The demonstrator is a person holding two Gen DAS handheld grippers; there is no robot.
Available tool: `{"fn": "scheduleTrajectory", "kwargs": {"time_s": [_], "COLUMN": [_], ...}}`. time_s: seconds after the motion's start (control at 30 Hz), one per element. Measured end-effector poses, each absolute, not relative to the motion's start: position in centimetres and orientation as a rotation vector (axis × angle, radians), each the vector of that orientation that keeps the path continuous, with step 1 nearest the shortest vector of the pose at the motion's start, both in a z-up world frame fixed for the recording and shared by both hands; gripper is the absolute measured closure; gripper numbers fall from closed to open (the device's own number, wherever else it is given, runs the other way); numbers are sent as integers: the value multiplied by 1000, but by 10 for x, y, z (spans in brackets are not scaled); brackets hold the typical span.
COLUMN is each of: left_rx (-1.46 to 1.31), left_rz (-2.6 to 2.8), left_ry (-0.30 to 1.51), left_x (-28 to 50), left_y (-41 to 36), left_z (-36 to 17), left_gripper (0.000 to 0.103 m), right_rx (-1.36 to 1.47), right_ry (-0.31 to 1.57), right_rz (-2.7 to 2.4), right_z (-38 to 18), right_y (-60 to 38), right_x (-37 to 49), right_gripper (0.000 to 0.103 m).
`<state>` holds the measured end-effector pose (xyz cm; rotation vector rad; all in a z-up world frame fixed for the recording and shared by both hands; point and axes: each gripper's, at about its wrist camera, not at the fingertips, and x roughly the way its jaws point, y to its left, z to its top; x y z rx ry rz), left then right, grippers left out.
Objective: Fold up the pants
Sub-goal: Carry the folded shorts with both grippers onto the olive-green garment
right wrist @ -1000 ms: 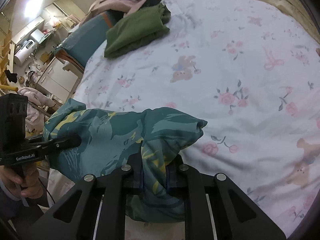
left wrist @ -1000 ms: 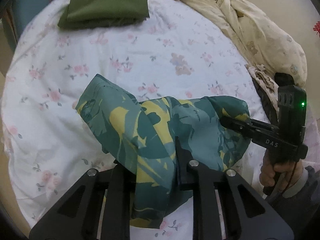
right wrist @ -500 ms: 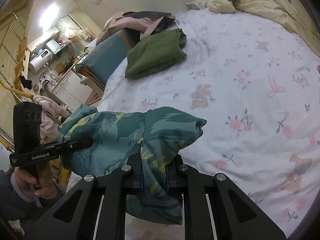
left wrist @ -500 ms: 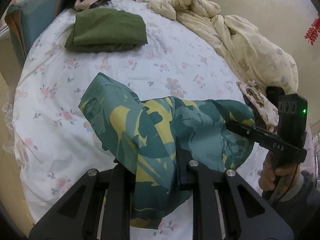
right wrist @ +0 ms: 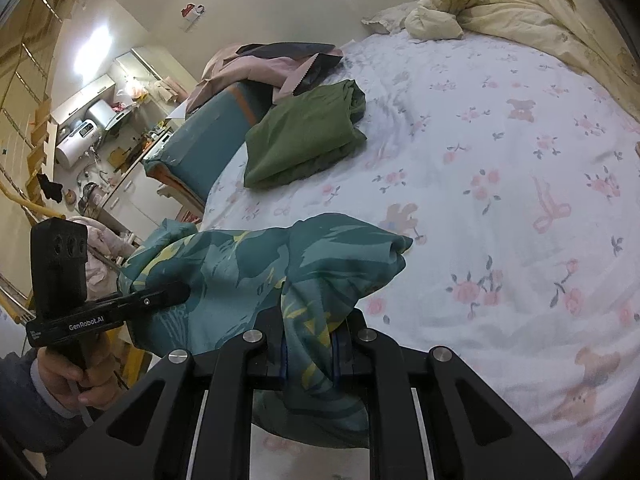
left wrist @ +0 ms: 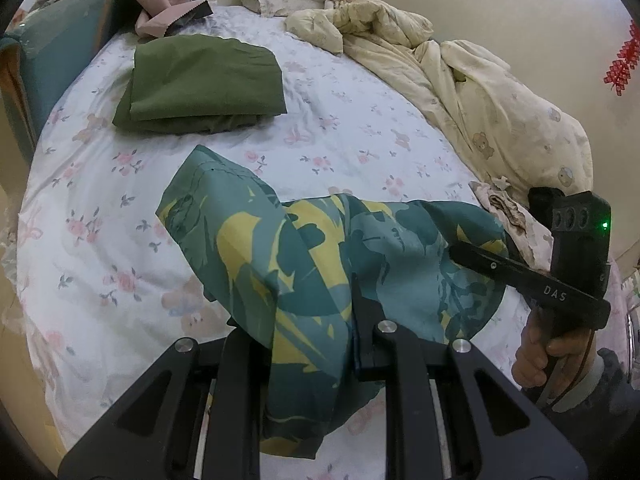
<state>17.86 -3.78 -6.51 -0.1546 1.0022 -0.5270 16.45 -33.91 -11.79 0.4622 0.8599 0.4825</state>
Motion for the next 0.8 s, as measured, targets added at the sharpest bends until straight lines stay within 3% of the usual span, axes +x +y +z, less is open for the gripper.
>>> {"fn": "scheduleTrajectory", "kwargs": {"time_s": [0.43, 0.8], "left_rx": [-139, -130], "left_rz": [-525, -491], "left_ry": [976, 848], "left_x": [220, 362], "left_y": [-28, 4], "left_z": [-61, -27], "left_gripper": [87, 87], "right_rx": [485, 410], "right_ry": [862, 786], "right_rz": [495, 535], "right_z": [-118, -74], "right_y": [-330, -298], "right_x": [210, 371], "right_gripper": [89, 89]}}
